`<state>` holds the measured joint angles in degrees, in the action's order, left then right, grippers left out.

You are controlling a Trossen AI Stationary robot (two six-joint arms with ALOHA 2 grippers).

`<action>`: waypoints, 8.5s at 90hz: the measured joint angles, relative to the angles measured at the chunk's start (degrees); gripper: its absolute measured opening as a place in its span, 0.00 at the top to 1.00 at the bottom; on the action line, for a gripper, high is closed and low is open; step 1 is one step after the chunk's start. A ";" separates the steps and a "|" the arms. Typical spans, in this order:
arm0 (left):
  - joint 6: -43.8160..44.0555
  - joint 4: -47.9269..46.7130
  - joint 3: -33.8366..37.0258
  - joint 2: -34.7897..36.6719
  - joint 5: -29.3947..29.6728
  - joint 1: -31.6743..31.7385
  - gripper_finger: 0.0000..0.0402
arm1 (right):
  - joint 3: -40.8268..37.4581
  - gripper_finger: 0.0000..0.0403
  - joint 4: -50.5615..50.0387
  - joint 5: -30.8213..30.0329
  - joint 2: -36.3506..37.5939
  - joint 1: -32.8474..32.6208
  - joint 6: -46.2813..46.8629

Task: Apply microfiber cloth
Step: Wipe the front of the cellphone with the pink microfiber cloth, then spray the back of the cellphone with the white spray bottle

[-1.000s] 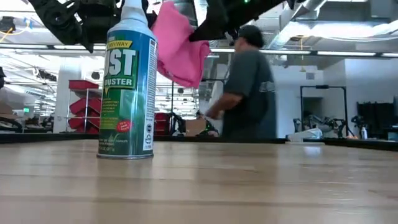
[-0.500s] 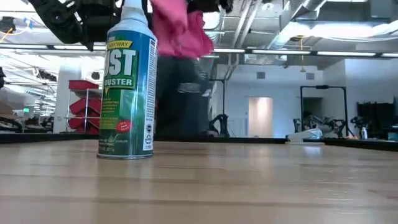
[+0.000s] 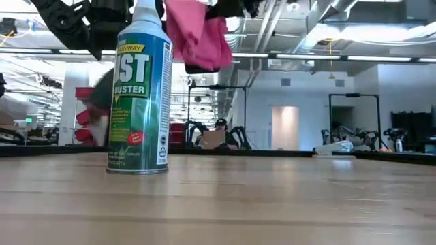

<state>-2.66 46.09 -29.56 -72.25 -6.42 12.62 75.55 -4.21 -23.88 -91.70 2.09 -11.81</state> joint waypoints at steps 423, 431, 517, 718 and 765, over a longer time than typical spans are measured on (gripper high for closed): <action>-113.55 -21.69 -11.18 0.87 57.31 -27.25 1.00 | -26.12 0.49 52.88 61.51 -2.38 13.66 51.01; -114.13 -21.17 -11.34 0.87 57.26 -27.56 1.00 | -26.10 0.49 51.71 61.26 -2.38 12.89 50.98; -114.29 -20.20 -11.37 0.80 56.59 -27.78 1.00 | -13.76 0.68 55.56 67.66 -15.60 12.22 55.94; -98.17 -7.69 -11.96 9.32 70.01 -30.79 0.66 | -14.93 0.95 44.84 69.24 -5.99 16.55 33.91; -61.52 -20.33 -11.93 15.79 75.26 -31.23 0.68 | -15.07 0.95 17.66 52.39 4.92 19.11 12.68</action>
<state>-64.18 25.75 -41.50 -56.46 68.84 -18.61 60.48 13.45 28.51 -86.78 21.19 0.87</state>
